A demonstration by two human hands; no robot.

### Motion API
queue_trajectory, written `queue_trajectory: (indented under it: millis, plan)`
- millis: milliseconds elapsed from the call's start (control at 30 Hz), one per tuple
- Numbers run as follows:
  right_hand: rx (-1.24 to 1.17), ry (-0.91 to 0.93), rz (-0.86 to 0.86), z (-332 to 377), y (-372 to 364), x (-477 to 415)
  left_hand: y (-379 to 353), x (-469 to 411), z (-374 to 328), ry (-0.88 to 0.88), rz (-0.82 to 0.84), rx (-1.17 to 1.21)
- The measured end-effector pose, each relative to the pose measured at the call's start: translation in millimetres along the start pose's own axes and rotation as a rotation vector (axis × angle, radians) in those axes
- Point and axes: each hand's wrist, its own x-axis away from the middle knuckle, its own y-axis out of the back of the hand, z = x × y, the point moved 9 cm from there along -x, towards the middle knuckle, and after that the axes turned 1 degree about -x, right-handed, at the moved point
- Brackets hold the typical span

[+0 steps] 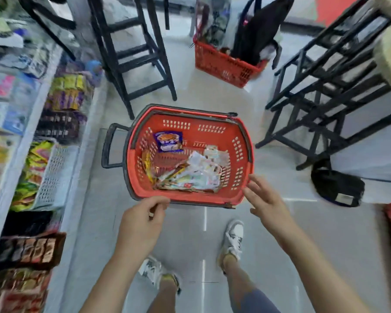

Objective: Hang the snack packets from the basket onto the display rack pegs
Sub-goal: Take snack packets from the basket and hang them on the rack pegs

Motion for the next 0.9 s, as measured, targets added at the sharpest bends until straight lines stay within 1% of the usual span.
queue_trajectory:
  millis: [100, 167, 267, 367, 433, 500, 567, 667, 700, 733, 800, 867, 900]
  plan:
    - [-0.15, -0.136, 0.12, -30, 14, -28, -56, -26, -10, 0.029, 0.036, -0.051]
    - [-0.196, -0.204, 0.209, -48, 15, -50, -94, -45, -9, 0.039, 0.093, -0.094]
    - [-0.177, -0.207, 0.299, -65, 6, -94, -143, -75, 5, 0.068, 0.195, -0.179]
    - [-0.141, -0.172, 0.389, -67, -18, -135, -160, -110, 28, 0.093, 0.227, -0.263]
    - [0.005, -0.132, 0.468, -71, -44, -166, -171, -141, 54, 0.11, 0.253, -0.328]
    - [0.194, -0.056, 0.52, -77, -76, -204, -187, -174, 83, 0.115, 0.32, -0.41]
    - [0.348, -0.021, 0.614, -94, -117, -242, -209, -205, 111, 0.085, 0.441, -0.509]
    - [0.524, -0.107, 0.767, -141, -170, -292, -253, -247, 146, -0.023, 0.633, -0.759]
    - [0.599, -0.116, 0.82, -157, -185, -307, -266, -257, 159, -0.055, 0.694, -0.841]
    - [0.707, -0.083, 0.863, -172, -200, -325, -278, -265, 171, -0.076, 0.76, -0.915]
    - [0.984, 0.071, 0.912, -199, -224, -355, -298, -278, 197, -0.106, 0.881, -1.068]
    - [1.261, 0.292, 0.942, -222, -247, -379, -312, -292, 218, -0.115, 0.969, -1.192]
    - [1.373, 0.393, 0.957, -233, -256, -387, -317, -298, 225, -0.115, 0.999, -1.215]
